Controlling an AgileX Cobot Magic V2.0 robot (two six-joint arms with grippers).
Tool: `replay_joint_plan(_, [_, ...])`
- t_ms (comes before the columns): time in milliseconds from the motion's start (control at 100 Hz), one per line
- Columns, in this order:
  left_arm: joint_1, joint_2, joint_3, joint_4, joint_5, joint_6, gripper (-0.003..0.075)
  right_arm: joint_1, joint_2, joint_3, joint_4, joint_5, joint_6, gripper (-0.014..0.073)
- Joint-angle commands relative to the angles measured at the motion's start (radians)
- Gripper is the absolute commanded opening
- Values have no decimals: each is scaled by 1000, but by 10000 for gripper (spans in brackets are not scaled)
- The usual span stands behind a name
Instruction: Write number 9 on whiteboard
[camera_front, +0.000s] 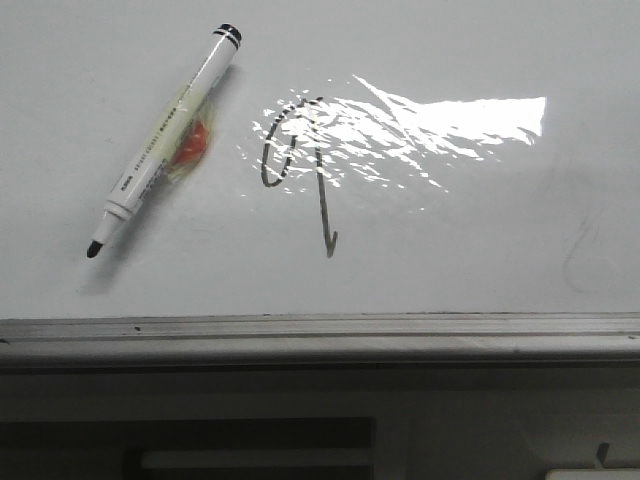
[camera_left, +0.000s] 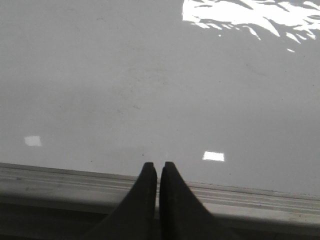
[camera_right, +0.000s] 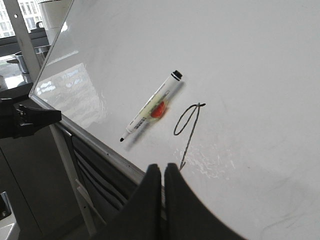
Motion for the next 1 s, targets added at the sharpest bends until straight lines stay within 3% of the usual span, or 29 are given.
replay_joint_plan(0, [4, -27, 20, 4, -36, -9, -20, 4, 5, -27, -10, -71, -4, -32])
replay_joint_plan(830, [4, -27, 20, 4, -36, -9, -20, 2, 5, -27, -10, -96, -4, -32])
replay_joint_plan(990, [4, -27, 20, 4, -36, -9, -20, -48, 5, -27, -10, -97, -4, -32])
